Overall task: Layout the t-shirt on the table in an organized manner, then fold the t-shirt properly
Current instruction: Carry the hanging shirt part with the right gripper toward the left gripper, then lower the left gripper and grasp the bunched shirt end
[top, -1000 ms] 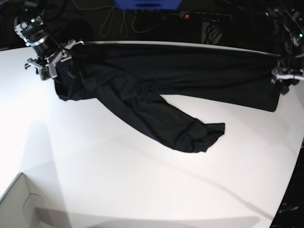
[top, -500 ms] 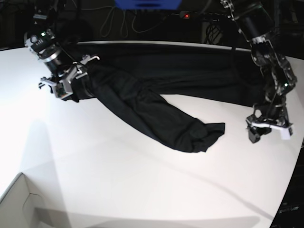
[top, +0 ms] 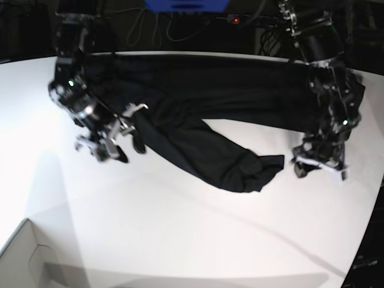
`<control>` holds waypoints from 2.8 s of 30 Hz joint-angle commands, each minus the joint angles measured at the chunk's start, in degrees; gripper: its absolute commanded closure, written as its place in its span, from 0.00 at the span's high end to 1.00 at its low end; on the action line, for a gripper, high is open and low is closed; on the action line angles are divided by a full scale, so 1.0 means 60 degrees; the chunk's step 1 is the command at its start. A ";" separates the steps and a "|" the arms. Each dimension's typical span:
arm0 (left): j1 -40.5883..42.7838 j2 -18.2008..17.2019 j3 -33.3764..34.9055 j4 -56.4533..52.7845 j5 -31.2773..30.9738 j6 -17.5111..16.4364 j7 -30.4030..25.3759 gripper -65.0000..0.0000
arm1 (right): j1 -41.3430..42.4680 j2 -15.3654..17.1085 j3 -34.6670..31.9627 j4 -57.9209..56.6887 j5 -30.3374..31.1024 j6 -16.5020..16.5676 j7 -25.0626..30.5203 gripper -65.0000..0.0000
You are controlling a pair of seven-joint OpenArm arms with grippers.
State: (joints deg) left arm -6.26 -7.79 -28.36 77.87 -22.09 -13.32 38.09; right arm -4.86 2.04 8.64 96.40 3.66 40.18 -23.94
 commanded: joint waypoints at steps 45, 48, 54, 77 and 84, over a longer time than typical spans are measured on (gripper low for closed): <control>0.2589 -0.0320 -0.2226 0.2663 -0.0429 -0.0058 -0.0216 0.52 | 0.4627 -0.1418 -0.1902 -0.7341 0.0144 -0.0031 0.1624 0.00; 0.2589 -0.0335 -0.2211 0.2663 -0.0414 -0.0058 -0.0216 0.52 | 0.4085 -0.1696 -0.1917 -0.5554 0.0144 -0.0031 0.1126 0.00; 0.2472 -0.0672 -0.2197 0.2678 -0.0473 -0.0058 -0.0216 0.52 | 0.2312 -0.1828 -0.3324 -0.1905 0.0144 -0.0031 -0.0075 0.00; 0.2077 -0.0833 -0.1273 0.2678 -0.0473 -0.0073 -0.0216 0.52 | -0.1014 -0.1681 -0.6356 -0.0689 0.0130 -0.0031 -0.0134 0.02; 0.2033 -0.0819 -0.0292 0.3264 -0.0473 -0.0073 -0.0216 0.52 | -0.1043 -0.0993 -0.7104 -0.0631 0.0188 -0.0031 -0.0105 0.47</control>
State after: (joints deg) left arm 6.79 -11.90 -29.80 96.31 -24.47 -13.52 38.17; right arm -11.49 -3.38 -33.91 91.39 3.44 39.66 -26.28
